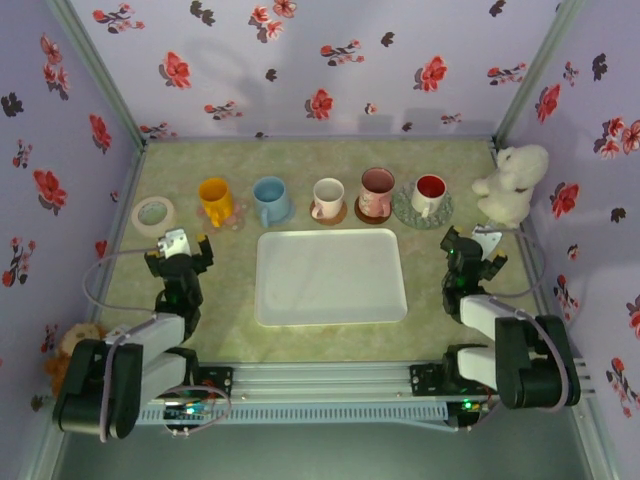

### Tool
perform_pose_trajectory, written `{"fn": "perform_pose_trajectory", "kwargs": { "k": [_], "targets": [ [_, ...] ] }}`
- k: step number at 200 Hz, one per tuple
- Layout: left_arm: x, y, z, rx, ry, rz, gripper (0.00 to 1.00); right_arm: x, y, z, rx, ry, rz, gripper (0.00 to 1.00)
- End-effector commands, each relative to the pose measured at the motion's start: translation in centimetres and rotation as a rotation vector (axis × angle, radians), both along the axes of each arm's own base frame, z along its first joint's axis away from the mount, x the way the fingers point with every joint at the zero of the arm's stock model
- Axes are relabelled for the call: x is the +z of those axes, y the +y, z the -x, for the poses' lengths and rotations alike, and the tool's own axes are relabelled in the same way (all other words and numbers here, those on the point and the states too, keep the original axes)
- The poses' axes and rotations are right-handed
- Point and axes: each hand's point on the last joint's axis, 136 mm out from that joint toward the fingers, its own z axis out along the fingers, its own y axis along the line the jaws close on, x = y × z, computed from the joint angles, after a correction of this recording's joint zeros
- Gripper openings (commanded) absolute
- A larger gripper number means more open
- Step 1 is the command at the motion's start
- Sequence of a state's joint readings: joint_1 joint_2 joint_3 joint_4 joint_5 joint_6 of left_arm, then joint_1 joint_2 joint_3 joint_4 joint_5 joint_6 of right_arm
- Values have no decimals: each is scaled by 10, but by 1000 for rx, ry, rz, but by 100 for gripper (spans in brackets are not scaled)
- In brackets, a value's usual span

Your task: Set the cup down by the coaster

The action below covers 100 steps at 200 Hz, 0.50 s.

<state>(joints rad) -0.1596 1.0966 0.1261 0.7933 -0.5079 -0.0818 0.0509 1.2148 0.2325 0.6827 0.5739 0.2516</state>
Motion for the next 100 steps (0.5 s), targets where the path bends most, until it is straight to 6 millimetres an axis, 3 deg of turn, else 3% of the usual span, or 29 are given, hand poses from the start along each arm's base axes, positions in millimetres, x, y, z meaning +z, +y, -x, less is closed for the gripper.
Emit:
{"fn": "perform_pose_trajectory", "kwargs": {
  "k": [1, 59, 100],
  "targets": [
    [14, -3, -11, -23, -70, 44, 100, 16, 3, -16, 39, -59, 8, 99],
    [12, -7, -36, -73, -43, 9, 99, 7, 11, -41, 113, -35, -4, 99],
    [5, 5, -43, -65, -48, 27, 99, -2, 19, -51, 170, -2, -6, 99]
  ]
}}
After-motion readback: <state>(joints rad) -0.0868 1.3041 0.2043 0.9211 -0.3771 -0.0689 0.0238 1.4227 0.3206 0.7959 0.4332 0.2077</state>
